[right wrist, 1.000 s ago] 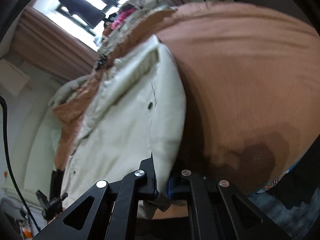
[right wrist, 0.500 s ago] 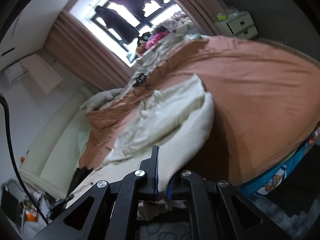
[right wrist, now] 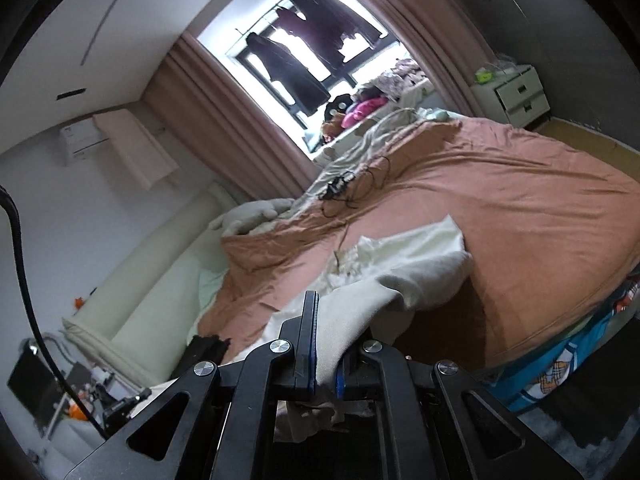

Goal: Fold large clothes
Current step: 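Lift the hem with both tools, fold it over toward the collar, release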

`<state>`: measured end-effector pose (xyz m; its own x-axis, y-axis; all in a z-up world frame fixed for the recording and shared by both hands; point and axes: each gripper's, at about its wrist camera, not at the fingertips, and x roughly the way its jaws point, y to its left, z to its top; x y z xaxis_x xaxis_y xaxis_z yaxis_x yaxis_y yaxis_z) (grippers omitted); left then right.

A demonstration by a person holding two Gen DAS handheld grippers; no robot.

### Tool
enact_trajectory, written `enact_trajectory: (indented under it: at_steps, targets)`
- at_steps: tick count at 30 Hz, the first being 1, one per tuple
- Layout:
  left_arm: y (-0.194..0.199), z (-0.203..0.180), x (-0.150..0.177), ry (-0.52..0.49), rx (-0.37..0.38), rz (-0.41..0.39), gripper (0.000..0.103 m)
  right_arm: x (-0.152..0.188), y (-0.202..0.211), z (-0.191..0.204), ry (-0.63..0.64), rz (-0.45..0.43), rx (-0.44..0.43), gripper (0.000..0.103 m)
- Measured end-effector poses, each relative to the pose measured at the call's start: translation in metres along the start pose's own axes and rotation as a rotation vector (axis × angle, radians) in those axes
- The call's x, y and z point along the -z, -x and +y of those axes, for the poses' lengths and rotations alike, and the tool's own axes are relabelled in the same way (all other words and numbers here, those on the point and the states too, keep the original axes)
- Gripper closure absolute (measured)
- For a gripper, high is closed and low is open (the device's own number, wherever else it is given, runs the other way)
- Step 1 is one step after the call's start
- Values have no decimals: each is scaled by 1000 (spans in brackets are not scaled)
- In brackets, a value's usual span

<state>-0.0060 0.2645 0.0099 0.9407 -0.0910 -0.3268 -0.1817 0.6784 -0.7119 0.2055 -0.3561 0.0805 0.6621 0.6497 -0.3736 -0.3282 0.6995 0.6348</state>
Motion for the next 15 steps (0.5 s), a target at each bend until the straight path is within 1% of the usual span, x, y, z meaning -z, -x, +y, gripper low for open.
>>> enact_trajectory:
  at_steps: [4,7,11,15]
  targets:
    - [10,-11,-5,-19,22,-14,100,0,12,6,19,-11,-20,96]
    - [8,-19,-9,-42,19,-17,100,-2,11,4,19,-13,-13,96]
    - [-6,-21,-16,-49,13,-7,100,-8,-2,-5,6,-11,12,96]
    - [-32,-24,-34,-60,-12,3,100,-19,-20,-11,-9,-11,27,96]
